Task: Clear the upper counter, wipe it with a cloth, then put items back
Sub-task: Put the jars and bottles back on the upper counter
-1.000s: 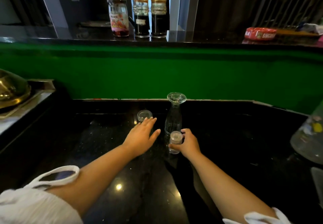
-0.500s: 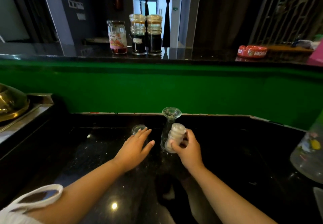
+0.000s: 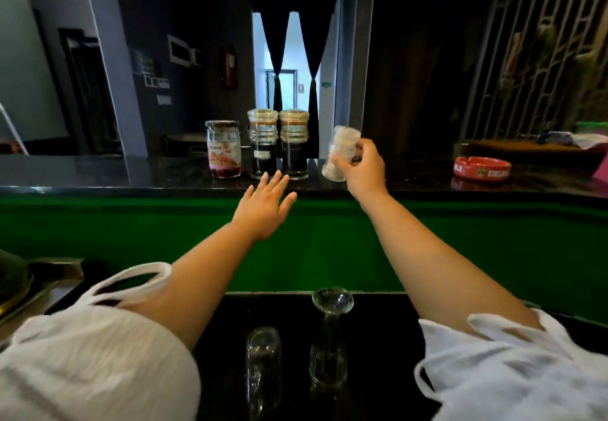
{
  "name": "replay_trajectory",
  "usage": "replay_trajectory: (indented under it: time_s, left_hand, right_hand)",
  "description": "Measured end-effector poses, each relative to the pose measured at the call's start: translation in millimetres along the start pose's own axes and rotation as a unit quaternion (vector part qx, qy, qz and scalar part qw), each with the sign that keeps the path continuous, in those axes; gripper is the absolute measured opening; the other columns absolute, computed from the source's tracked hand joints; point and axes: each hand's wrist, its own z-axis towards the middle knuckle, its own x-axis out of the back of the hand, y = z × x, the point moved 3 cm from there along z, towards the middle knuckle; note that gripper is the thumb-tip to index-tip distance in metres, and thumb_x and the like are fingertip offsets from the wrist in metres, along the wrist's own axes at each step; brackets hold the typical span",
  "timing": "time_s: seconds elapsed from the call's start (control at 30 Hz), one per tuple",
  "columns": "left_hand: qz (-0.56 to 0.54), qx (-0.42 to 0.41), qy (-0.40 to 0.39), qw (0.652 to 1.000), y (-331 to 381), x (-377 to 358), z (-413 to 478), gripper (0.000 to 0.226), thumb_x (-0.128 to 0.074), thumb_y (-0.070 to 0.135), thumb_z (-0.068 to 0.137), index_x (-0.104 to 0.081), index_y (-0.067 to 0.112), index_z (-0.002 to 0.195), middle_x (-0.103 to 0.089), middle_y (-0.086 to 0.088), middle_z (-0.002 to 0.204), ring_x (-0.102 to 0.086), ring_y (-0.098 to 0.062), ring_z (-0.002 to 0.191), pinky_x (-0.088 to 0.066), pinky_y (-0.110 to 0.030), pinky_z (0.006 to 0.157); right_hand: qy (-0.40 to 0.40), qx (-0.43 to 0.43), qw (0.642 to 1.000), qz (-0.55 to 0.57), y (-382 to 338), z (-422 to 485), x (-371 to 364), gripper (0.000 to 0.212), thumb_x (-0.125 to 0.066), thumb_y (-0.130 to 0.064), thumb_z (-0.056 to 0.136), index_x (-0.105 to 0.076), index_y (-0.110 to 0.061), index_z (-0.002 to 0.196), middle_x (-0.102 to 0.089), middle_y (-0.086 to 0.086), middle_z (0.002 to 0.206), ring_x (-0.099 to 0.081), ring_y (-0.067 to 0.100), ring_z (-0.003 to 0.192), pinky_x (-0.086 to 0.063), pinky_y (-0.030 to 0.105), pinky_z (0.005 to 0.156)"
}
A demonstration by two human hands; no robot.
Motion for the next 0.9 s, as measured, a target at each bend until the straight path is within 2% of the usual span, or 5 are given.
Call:
replay_trajectory:
  time_s: [0.1, 0.23, 0.53, 0.77, 0.9]
  left_hand:
    - [0.029, 0.009, -0.014, 0.999, -14, -13, 12, 0.058, -0.020, 0.042, 0.101, -0.002, 0.021, 0.152, 0.003, 0.005, 0.160, 0.008, -0.017, 0.147, 0.000, -0.038, 0.119]
    - [0.050, 0.004, 0.034, 0.998, -16, -20, 11, 0.057, -0.019, 0.044, 0.100, -0.001, 0.026, 0.151, 0.000, 0.010, 0.159, 0.009, -0.013, 0.147, 0.011, -0.038, 0.117]
    - [0.042, -0.001, 0.042, 0.998, -18, -25, 13, 0.058, -0.020, 0.044, 0.100, -0.002, 0.025, 0.151, -0.003, 0.008, 0.159, 0.009, -0.013, 0.147, 0.011, -0.036, 0.117]
    - [0.047, -0.002, 0.010, 0.999, -18, -19, 11, 0.063, -0.020, 0.049, 0.099, 0.006, 0.025, 0.151, 0.010, 0.008, 0.159, 0.013, -0.013, 0.146, 0.011, -0.036, 0.117]
    - [-0.027, -0.006, -0.001, 1.000, -18, -27, -19, 0.065, -0.027, 0.049, 0.098, 0.002, 0.026, 0.151, 0.007, 0.007, 0.159, 0.007, -0.012, 0.147, 0.005, -0.037, 0.119]
  right_hand:
    - [-0.026, -0.038, 0.998, -0.042, 19, 31, -21, 0.051, -0.070, -0.020, 0.084, -0.048, -0.005, 0.127, -0.054, 0.012, 0.127, -0.053, 0.025, 0.116, -0.042, 0.029, 0.089]
    - [-0.051, -0.062, 0.993, -0.087, 35, 56, -39, 0.052, -0.071, -0.022, 0.084, -0.047, -0.005, 0.127, -0.053, 0.013, 0.129, -0.052, 0.028, 0.118, -0.042, 0.032, 0.091]
    - [-0.060, -0.067, 0.990, -0.104, 43, 70, -59, 0.052, -0.069, -0.019, 0.086, -0.045, -0.004, 0.129, -0.052, 0.014, 0.130, -0.051, 0.027, 0.117, -0.040, 0.028, 0.084]
    - [-0.090, -0.115, 0.980, -0.138, 47, 63, -52, 0.062, -0.074, -0.032, 0.080, -0.048, -0.004, 0.129, -0.056, 0.015, 0.127, -0.056, 0.030, 0.114, -0.047, 0.036, 0.090]
    - [-0.064, -0.086, 0.988, -0.108, 38, 23, -30, 0.072, -0.070, -0.028, 0.084, -0.035, -0.004, 0.142, -0.052, 0.013, 0.133, -0.052, 0.027, 0.121, -0.045, 0.036, 0.100]
